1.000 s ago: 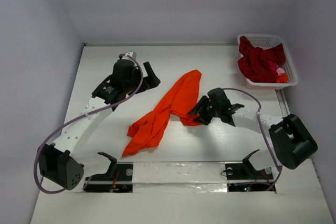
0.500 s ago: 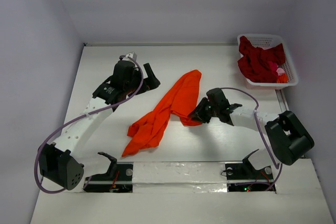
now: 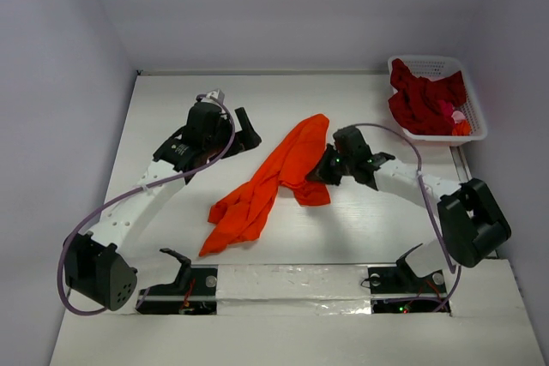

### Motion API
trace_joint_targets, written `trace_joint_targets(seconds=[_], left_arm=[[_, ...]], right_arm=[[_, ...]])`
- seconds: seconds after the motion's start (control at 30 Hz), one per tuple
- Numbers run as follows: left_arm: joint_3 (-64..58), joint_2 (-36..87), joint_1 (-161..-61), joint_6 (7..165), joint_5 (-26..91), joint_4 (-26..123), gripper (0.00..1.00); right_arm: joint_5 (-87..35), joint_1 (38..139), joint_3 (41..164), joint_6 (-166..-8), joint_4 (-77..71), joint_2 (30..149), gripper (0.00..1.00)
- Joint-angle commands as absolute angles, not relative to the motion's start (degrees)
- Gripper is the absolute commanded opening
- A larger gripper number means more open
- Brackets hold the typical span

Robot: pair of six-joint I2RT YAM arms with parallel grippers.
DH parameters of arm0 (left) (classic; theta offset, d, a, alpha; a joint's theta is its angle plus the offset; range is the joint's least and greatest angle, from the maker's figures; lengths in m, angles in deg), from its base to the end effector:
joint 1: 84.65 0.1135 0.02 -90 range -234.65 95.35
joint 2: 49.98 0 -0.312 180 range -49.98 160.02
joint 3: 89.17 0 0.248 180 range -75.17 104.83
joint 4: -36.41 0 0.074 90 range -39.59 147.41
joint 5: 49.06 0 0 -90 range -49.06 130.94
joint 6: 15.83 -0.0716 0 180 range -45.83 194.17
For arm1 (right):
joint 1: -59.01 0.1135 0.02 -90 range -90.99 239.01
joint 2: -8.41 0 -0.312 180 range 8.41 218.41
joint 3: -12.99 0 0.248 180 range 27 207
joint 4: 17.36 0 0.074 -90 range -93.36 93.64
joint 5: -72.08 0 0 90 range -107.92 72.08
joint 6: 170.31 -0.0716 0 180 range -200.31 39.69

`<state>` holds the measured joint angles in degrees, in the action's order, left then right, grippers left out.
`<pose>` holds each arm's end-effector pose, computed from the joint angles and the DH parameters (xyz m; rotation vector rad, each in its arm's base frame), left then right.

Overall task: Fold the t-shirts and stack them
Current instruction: Flatten out the tshirt

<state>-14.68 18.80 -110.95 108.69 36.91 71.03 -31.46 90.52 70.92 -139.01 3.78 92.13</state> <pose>0.2498 -0.1291 0.3587 -0.1098 2.1523 -0.7090 0.2532 0.1749 0.2108 0.4948 2.5664 0.9486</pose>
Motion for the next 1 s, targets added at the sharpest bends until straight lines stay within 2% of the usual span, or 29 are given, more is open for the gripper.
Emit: trace_joint_targets(seconds=[0.0,0.13,0.37,0.67,0.83,0.97], left_arm=[[-15.5,17.3,-111.3,108.4,37.4,70.2,0.99],[-17.4,16.6,-111.3,108.3,37.1,70.5,0.99],[-21.6,12.0,-111.3,109.6,34.0,66.5,0.99],[-25.0,13.1,-111.8,112.3,27.0,63.0,0.99],[-29.8,8.5,-111.8,111.7,22.6,59.8,0.99],[-31.9,5.4,-111.8,111.7,24.9,62.8,0.99]], right_arm=[[-30.8,90.2,83.4,-126.5,13.0,92.3,0.0],[-25.1,90.2,103.7,-117.1,25.8,92.9,0.0],[-24.9,89.7,123.0,-113.0,36.3,95.1,0.0],[-25.7,88.6,128.9,-111.3,38.7,97.4,0.0],[-26.4,88.1,131.2,-110.9,39.4,99.2,0.0],[-27.3,85.9,131.6,-111.0,39.1,100.3,0.0]])
